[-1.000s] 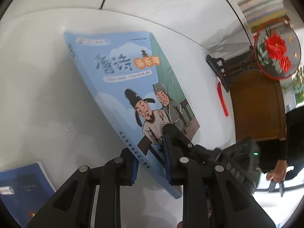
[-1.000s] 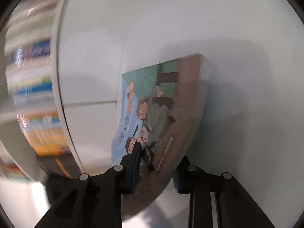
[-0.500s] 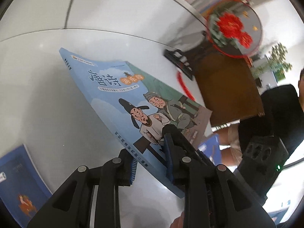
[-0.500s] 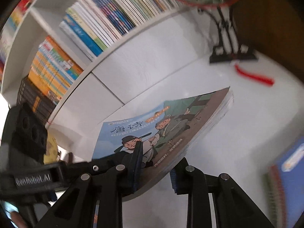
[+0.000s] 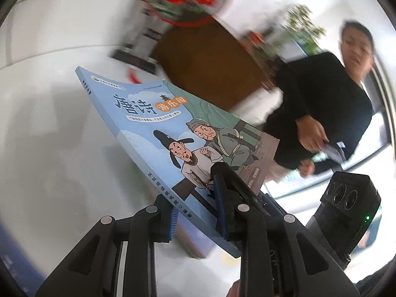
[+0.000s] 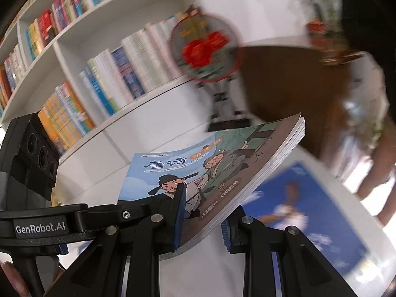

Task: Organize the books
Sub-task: 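Lower the book onto the book stack and open the left tool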

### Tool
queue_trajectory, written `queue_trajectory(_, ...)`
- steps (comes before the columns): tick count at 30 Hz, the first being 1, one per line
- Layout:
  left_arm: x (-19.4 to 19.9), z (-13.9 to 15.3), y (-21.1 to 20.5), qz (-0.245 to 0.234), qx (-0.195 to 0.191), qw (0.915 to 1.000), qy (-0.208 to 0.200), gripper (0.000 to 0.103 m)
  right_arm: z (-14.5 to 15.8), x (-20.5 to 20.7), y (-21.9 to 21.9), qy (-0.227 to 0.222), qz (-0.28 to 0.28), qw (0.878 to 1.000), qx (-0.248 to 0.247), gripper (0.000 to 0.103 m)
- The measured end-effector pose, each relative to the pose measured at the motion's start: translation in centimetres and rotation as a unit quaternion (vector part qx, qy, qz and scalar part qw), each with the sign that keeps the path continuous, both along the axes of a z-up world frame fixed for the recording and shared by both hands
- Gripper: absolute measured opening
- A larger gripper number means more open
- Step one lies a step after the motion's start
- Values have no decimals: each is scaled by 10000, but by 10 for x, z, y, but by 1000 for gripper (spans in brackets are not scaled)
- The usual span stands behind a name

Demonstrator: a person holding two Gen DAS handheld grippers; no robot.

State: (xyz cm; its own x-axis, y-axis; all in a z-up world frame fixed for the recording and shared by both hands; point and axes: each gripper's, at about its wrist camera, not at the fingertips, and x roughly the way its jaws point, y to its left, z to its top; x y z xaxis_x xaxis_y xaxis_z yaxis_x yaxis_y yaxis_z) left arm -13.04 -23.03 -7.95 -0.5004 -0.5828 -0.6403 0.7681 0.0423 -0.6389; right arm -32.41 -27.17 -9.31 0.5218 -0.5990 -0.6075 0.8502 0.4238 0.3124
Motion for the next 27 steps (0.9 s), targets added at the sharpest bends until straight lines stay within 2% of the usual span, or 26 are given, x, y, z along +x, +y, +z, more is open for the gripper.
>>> queue_trajectory(2,-26,-5,-3,-259,-68,9996,26,24,1,-25,14,65,-263,9996,-48,24)
queue_trajectory(7,-62,-26,-7,-646,-79,9977,183,24,-8,-63,31,237,-627,9977,-37,24)
queue_trajectory(11,-78,-52,-11,-736,124,9968,285,25,-34,-82,32,307,-672,9971,208,24)
queue_trajectory(17,-82,-76,-10,-722,358,9951,578,30,-52,-92,35,164,-730,9968,293,24)
queue_trajectory(21,-82,-85,-9,-683,572,9945,557,32,-62,-97,38,68,-746,9964,408,25)
queue_trajectory(25,-82,-92,-9,-658,846,9935,374,33,-76,-106,32,-181,-819,9934,786,25)
queue_trajectory(27,-79,-94,-8,-753,1022,9908,463,34,-80,-110,28,-203,-866,9919,906,28)
